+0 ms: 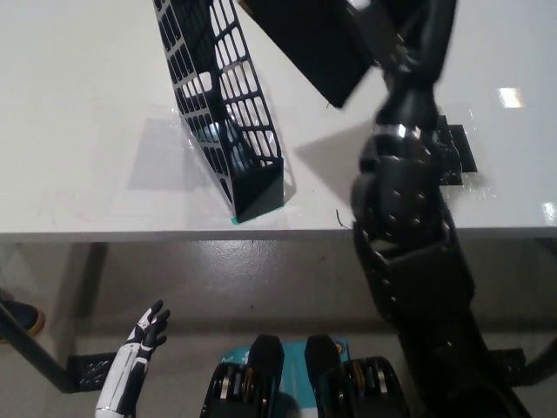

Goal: A notebook is kept standing on the table on the right hand side and a black shelf is kept on the left hand side and the robot uses its right hand to grab the notebook and places it in the shelf

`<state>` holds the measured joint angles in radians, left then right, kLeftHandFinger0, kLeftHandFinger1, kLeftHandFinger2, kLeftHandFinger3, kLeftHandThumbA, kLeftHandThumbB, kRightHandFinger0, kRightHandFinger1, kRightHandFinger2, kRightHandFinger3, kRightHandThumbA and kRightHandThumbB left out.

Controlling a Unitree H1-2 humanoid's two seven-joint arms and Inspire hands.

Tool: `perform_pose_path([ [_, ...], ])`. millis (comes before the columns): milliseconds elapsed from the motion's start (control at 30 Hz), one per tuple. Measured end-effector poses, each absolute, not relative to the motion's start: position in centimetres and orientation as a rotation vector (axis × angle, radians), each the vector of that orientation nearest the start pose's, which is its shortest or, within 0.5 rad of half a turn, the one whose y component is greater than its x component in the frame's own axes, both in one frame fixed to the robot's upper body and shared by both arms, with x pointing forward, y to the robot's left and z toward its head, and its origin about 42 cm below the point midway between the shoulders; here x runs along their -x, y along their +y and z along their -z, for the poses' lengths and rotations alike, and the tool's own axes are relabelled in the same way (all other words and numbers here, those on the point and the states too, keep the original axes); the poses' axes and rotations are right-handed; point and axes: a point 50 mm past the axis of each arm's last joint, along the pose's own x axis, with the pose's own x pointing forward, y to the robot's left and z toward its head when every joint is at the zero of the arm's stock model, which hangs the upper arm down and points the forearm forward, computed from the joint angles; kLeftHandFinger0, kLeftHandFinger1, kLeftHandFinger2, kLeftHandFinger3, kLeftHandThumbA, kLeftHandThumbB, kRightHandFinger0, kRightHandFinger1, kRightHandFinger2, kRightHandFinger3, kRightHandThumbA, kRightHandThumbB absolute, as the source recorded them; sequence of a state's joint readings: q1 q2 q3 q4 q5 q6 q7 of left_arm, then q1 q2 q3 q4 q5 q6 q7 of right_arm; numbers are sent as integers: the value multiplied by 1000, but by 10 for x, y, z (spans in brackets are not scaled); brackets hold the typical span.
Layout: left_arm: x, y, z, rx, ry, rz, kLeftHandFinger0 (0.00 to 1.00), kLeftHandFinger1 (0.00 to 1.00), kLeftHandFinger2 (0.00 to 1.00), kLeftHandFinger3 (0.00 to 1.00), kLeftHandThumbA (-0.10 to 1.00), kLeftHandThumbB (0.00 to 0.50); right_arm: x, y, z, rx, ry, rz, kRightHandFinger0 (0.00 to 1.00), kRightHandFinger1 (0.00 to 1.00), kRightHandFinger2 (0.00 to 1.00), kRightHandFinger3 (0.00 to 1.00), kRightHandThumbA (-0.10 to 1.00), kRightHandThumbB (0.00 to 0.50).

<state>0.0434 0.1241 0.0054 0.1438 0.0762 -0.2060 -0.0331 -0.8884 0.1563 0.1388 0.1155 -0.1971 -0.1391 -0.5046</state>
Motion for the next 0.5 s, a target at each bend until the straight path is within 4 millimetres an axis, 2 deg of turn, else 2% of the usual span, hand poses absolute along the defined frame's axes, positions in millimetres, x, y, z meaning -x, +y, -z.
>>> perform_pose_path([
  [100, -263, 257, -60, -200, -17, 38, 1000, 1000, 1000, 1000, 1000, 94, -420, -32, -435, -105, -980, 64, 0, 208, 671, 805, -100, 88],
  [200, -261, 257, -59, -200, -16, 38, 1000, 1000, 1000, 1000, 1000, 64, -421, -16, -442, -71, -991, 41, 0, 214, 677, 804, -100, 88],
  [267, -260, 257, -59, -199, -17, 40, 1000, 1000, 1000, 1000, 1000, 69, -430, -9, -438, -33, -962, 33, 0, 224, 693, 794, -100, 86],
  [400, -256, 258, -57, -199, -10, 42, 1000, 1000, 1000, 1000, 1000, 118, -451, 0, -418, 38, -874, 24, 0, 182, 636, 761, -100, 80],
  [500, -254, 258, -56, -199, -9, 44, 1000, 1000, 1000, 1000, 1000, 107, -469, 5, -401, 87, -798, 21, 0, 158, 617, 760, -100, 73],
])
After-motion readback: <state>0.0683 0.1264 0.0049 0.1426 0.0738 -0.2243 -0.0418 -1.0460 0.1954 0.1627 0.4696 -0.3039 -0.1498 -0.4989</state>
